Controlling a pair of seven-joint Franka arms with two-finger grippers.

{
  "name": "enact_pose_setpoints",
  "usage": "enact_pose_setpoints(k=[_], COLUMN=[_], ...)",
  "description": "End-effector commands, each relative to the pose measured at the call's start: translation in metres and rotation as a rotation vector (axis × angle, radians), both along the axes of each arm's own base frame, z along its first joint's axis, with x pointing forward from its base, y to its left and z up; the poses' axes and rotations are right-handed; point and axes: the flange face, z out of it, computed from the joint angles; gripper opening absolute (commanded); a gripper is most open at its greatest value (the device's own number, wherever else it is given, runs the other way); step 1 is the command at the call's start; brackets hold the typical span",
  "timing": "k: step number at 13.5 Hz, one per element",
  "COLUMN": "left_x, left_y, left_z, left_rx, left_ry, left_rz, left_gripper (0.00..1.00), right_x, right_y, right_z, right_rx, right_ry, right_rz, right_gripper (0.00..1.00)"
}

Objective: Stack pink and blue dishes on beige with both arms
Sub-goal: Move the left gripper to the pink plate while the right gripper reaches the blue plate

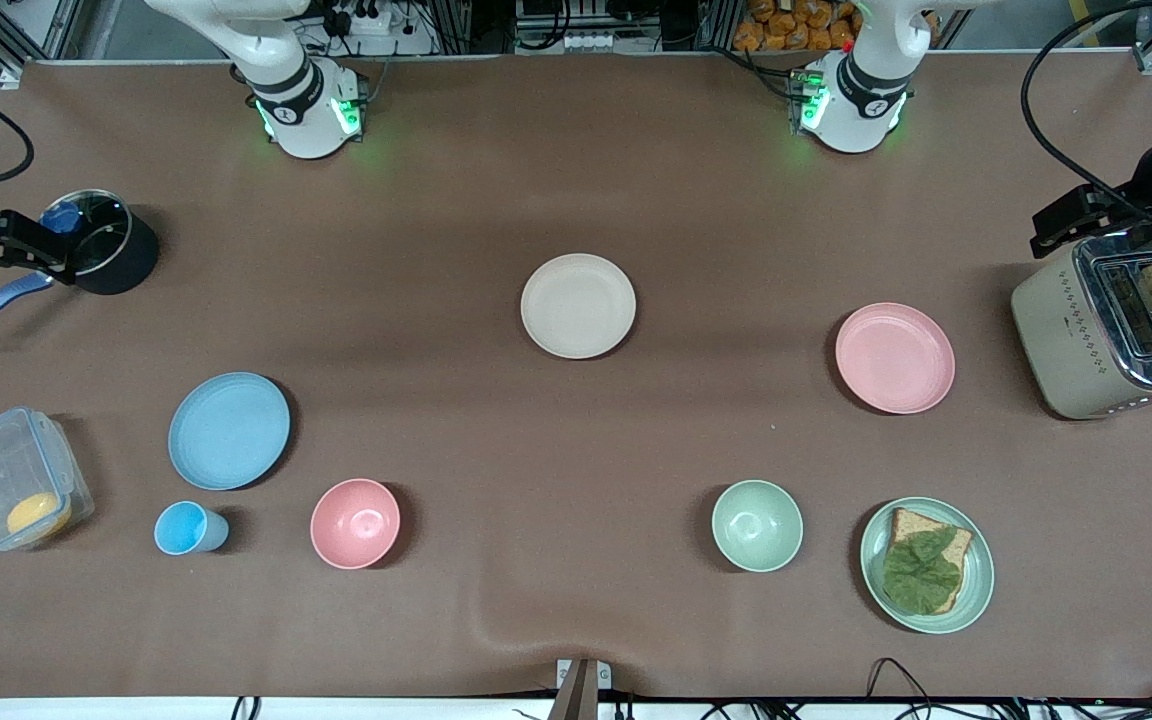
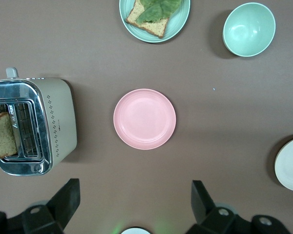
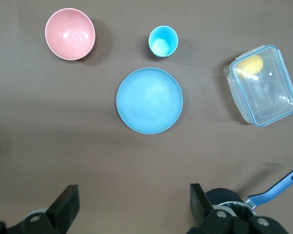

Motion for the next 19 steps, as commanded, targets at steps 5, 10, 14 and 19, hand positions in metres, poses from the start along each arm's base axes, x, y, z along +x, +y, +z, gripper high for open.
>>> enact_pose_setpoints(k=[5, 10, 14, 19], left_x=[-0.001, 0.003, -0.004, -0.018], left_y=[0.002, 0.021, 0.074, 0.136], left_z=[-0.002, -0.102, -0.227, -0.357], left_rx=[-0.013, -0.002, 0.002, -0.074], left_ry=[0.014, 0.111, 0.058, 0.181], left_rz=[-0.022, 0.016, 0.078, 0.147], left_gripper=[1.00, 1.00, 1.00, 1.00], right_x=[-0.005, -0.003, 0.007, 0.038], right_y=[-0.002, -0.010, -0.032, -0.072], right_z=[0.003, 0.000, -0.016, -0.078], right_rx=[0.006, 0.004, 0.022, 0.011], right_ry=[-0.004, 0.001, 0.025, 0.073], right_rz=[0.007, -0.004, 0.010, -0.012], right_gripper=[1.00, 1.00, 1.00, 1.00])
